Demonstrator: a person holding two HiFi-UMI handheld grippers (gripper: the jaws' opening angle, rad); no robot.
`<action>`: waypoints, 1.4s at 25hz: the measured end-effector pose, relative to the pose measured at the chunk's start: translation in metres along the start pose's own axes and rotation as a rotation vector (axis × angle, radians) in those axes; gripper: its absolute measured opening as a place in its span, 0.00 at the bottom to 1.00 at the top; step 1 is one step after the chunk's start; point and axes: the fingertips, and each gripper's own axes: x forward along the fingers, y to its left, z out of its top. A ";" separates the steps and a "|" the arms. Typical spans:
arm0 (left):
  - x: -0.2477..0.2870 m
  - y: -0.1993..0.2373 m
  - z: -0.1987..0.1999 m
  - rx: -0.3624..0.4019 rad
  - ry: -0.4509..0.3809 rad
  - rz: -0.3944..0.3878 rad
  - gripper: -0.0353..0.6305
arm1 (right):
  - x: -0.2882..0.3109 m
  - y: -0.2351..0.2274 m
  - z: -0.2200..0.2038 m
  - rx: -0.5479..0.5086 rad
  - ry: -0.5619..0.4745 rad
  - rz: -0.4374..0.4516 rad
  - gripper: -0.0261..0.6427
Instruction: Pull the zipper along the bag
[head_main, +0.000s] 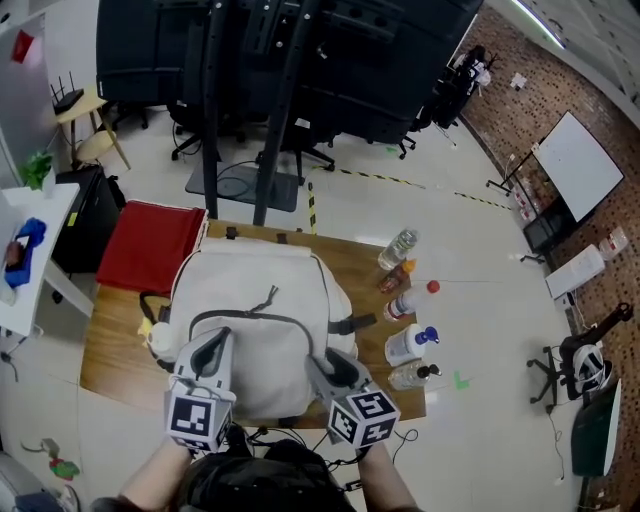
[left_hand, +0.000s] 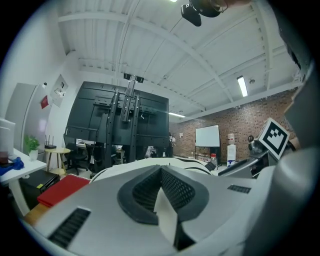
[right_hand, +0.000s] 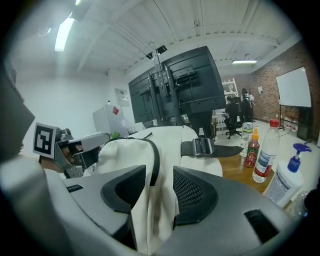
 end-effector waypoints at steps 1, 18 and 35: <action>0.002 -0.001 0.000 0.005 -0.004 -0.006 0.11 | 0.000 0.003 0.000 -0.006 0.008 0.013 0.30; 0.021 -0.013 -0.006 0.016 0.000 0.092 0.11 | 0.040 0.000 -0.017 -0.030 0.113 0.059 0.29; 0.043 -0.028 0.001 0.067 0.042 0.072 0.11 | 0.030 -0.007 -0.007 0.111 0.003 0.156 0.14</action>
